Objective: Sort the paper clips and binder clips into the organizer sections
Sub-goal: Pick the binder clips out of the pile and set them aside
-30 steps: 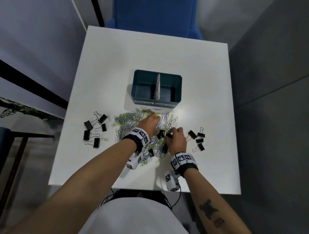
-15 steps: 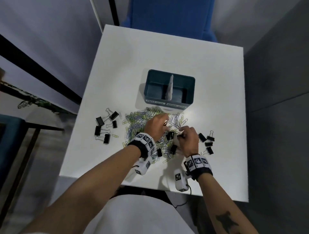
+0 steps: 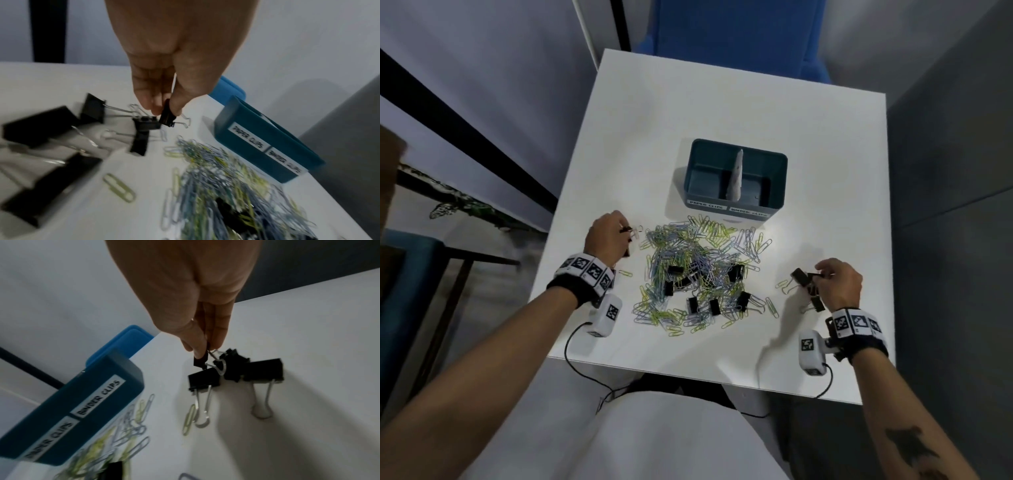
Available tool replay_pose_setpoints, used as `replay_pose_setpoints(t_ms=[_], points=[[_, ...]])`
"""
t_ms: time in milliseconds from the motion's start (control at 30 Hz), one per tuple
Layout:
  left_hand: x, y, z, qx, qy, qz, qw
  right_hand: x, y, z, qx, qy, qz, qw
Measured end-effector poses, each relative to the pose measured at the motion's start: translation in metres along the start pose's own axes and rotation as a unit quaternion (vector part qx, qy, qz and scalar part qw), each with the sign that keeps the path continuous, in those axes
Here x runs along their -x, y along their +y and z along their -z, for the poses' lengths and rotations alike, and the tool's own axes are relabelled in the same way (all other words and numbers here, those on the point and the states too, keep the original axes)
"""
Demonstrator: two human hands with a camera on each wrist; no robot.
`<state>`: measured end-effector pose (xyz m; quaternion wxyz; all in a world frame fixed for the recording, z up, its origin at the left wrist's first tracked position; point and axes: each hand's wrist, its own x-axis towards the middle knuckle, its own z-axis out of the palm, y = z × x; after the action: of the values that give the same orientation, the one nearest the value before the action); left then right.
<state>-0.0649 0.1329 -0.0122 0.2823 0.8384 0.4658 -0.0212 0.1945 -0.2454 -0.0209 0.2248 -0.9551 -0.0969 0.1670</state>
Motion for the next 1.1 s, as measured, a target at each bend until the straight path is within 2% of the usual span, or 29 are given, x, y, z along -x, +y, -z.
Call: replay_pose_setpoints(t_ms=[133, 200, 367, 467, 600, 700, 767, 867, 1033, 1100], points=[[-0.003, -0.020, 0.012, -0.047, -0.037, 0.058, 0.997, -0.003, 0.004, -0.002, 0.009, -0.022, -0.010, 1.000], [-0.001, -0.026, 0.012, -0.051, -0.048, 0.060, 0.996, -0.002, 0.003, -0.002, 0.011, -0.027, -0.011, 1.000], [0.009, -0.032, 0.009, -0.084, -0.024, -0.003, 0.996, 0.006, 0.000, -0.001, 0.024, 0.001, -0.004, 1.000], [0.031, -0.028, 0.003, -0.090, 0.014, -0.075, 0.993, 0.028, -0.009, -0.004, 0.029, 0.030, 0.032, 0.999], [0.061, -0.022, -0.016, -0.138, -0.046, -0.128, 0.981, 0.068, -0.012, -0.022, 0.039, -0.016, 0.075, 0.996], [0.078, -0.016, -0.029, -0.205, -0.090, -0.135, 0.965, 0.084, -0.001, -0.037, 0.079, -0.053, 0.065, 0.993], [0.084, -0.011, -0.034, -0.213, -0.091, -0.132, 0.964, 0.089, 0.002, -0.044, 0.087, -0.061, 0.044, 0.993], [0.086, -0.002, -0.040, -0.201, -0.085, -0.132, 0.967, 0.091, -0.005, -0.053, 0.078, -0.054, 0.041, 0.995], [0.088, 0.025, -0.054, -0.146, -0.103, -0.138, 0.974, 0.092, -0.033, -0.070, 0.063, -0.073, 0.092, 0.991], [0.087, 0.031, -0.056, -0.129, -0.094, -0.142, 0.977, 0.090, -0.039, -0.072, 0.054, -0.062, 0.091, 0.992]])
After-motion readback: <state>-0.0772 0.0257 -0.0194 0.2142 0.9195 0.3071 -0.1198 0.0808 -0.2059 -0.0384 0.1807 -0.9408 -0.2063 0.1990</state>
